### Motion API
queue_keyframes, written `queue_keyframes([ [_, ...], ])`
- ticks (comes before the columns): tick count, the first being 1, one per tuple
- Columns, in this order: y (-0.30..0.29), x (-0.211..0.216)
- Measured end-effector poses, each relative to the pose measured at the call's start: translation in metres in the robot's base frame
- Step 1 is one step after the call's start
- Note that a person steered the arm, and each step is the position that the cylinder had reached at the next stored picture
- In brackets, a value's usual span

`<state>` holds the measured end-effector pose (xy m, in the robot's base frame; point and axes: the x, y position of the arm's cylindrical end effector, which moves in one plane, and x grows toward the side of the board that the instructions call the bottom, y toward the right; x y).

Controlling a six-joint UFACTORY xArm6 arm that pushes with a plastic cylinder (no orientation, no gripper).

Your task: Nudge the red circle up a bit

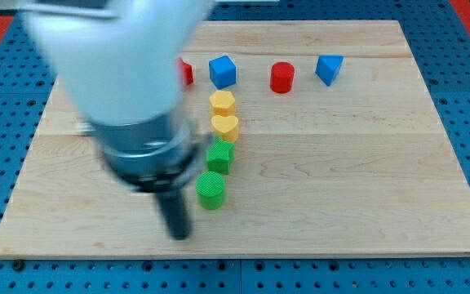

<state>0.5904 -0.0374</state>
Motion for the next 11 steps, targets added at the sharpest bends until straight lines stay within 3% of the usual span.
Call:
queue_keyframes([
  [1,0.072,-0.014],
  [3,0.196,-0.211],
  [4,0.188,-0.157],
  [6,0.098,-0.195],
  [7,0.089,-0.212],
  [9,0.097,-0.245],
  [11,0.191,-0.212],
])
